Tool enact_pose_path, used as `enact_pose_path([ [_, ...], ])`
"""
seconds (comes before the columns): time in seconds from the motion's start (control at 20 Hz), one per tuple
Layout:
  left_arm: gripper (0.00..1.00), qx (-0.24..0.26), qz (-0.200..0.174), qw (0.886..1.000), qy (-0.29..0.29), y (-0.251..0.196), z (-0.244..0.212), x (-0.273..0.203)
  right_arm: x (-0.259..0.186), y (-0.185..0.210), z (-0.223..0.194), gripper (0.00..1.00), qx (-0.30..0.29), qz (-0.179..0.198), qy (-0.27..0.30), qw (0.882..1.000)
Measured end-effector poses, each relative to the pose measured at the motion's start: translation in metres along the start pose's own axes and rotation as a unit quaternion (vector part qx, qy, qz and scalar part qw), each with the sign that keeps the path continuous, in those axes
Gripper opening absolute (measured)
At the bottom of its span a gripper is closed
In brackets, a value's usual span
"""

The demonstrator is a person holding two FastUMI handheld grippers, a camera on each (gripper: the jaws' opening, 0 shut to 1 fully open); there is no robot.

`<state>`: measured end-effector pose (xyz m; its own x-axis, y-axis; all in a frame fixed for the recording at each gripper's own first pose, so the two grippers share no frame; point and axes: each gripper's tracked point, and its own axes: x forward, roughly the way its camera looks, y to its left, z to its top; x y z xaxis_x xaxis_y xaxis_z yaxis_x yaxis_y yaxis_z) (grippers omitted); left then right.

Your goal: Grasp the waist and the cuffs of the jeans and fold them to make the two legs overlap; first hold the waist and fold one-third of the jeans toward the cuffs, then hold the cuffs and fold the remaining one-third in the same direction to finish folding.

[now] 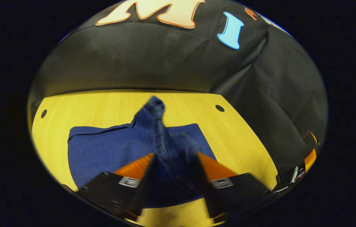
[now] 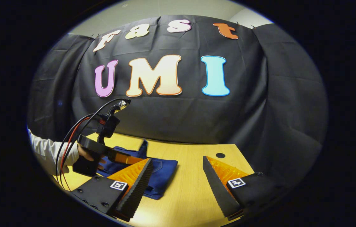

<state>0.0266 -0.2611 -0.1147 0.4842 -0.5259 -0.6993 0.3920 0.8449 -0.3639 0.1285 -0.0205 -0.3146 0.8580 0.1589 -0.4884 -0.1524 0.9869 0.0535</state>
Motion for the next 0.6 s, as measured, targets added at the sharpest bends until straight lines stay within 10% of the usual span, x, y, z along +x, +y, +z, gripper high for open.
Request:
enact_pose_path([
  [0.05, 1.0, 0.005, 0.011, 1.0, -0.021, 0.002, 0.005, -0.014, -0.001, 0.008, 0.007, 0.99, 0.006, 0.005, -0.008, 1.0],
  [0.3, 0.96, 0.028, 0.086, 0.98, -0.179, 0.036, 0.054, -0.121, -0.015, 0.068, 0.058, 0.99, 0.025, 0.024, -0.078, 0.996],
  [0.6, 0.95, 0.062, 0.213, 0.925, -0.309, 0.095, 0.081, -0.278, -0.043, 0.142, 0.114, 0.98, 0.054, 0.042, -0.154, 0.986],
])
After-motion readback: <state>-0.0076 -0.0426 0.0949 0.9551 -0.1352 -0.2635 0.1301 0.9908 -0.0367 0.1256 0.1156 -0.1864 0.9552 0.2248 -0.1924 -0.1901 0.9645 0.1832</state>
